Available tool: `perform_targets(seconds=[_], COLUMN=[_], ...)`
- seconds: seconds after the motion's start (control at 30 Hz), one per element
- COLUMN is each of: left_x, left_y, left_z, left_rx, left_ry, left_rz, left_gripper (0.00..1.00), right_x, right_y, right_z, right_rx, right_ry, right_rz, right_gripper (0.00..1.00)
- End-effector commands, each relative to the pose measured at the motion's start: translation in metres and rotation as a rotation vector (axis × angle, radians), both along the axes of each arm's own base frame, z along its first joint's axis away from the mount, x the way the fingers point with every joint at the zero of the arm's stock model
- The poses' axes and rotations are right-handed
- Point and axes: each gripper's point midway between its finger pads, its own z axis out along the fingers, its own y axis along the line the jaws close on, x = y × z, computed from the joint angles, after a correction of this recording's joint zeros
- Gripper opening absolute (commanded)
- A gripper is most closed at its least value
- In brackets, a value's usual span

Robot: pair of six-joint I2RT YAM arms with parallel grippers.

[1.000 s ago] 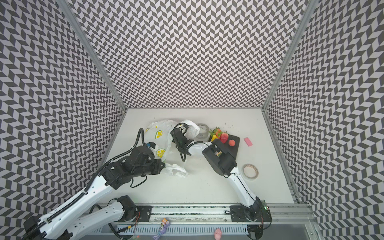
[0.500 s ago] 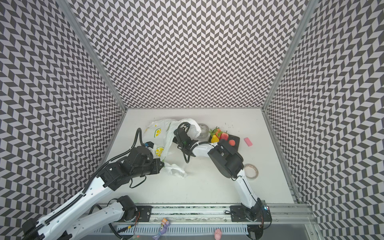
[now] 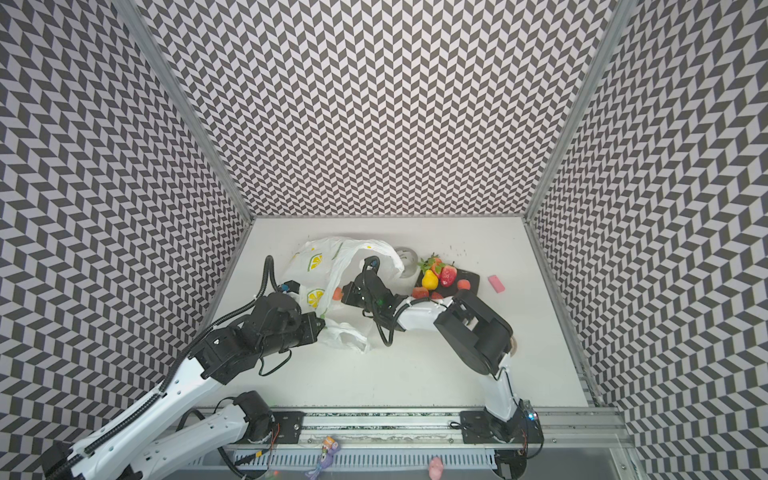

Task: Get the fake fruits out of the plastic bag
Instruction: 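Lift the small red apple out of the bag over the black pad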

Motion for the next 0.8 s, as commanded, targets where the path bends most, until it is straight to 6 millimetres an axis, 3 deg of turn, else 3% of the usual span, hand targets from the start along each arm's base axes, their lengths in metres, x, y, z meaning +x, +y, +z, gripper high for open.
perform_targets(seconds=[0.0,0.33,0.53,0.77], left_x=[0.007,0.008,0.007,0.007], left_y=[0.004,0.003,0.004,0.004], left_z=[0.004,0.002,-0.002,-0.007], left_rx=[-0.014,-0.022,-0.017,-0.013], left_ry=[-0.033,-0.031,-0.024,-0.016], left_rz=[0.044,0.050,0.051,0.048], left_gripper=[0.00,0.00,0.00,0.00], right_x=[-0.019,-0.073,-0.089,-0.100], right_y=[0.002,-0.038,-0.070,-0.112], right_z=[0.034,0.049,0.073,0.092], right_rx=[0.004,-0.130,-0.201,-0.272], right_ry=[-0.108,-0.259,-0.364,-0.367], right_rz=[0.096,0.263,0.279,0.203], right_gripper=[0.00,0.00,0.00,0.00])
